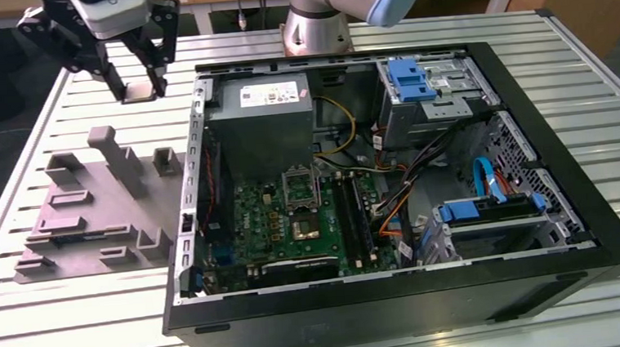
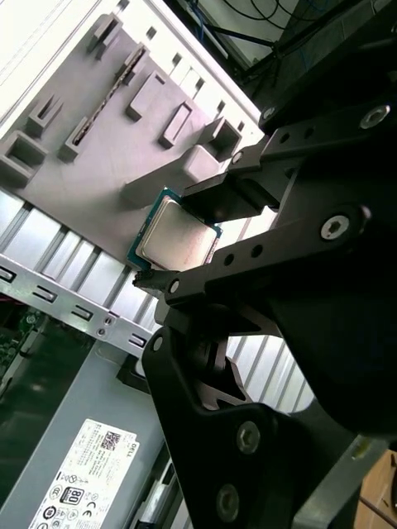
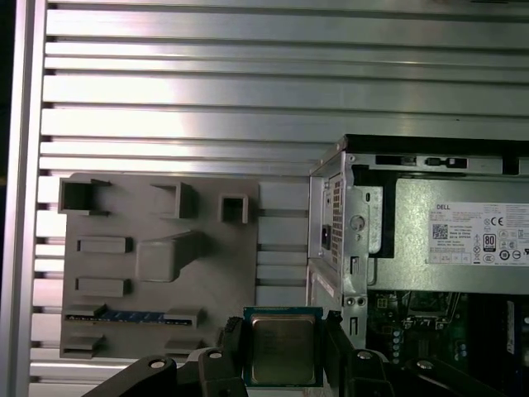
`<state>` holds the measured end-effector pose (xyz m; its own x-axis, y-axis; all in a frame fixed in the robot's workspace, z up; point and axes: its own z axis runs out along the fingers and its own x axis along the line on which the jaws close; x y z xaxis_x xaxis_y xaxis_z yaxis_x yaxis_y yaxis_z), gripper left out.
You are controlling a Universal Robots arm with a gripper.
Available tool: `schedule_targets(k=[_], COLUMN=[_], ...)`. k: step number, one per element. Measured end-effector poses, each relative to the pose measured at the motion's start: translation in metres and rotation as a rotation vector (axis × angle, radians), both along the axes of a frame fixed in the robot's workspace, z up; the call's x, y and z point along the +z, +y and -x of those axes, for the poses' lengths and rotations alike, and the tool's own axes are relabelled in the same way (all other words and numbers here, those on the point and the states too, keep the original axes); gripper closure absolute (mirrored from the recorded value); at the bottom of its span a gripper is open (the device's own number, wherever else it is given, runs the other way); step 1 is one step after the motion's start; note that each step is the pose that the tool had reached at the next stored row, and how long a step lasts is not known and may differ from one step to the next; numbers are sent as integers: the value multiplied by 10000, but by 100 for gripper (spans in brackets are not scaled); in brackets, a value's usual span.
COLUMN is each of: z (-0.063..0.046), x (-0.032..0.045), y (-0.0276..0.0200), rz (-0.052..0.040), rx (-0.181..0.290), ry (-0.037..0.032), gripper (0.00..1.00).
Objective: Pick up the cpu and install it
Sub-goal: 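Pick up the cpu and move it towards the insertion slot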
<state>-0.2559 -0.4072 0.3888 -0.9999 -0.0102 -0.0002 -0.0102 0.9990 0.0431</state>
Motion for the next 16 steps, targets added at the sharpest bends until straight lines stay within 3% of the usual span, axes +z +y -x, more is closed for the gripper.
schedule_targets(k=[16], z=[-60], x=[0], y=[0], rz=[0], rx=[0], ry=[1], gripper=[53])
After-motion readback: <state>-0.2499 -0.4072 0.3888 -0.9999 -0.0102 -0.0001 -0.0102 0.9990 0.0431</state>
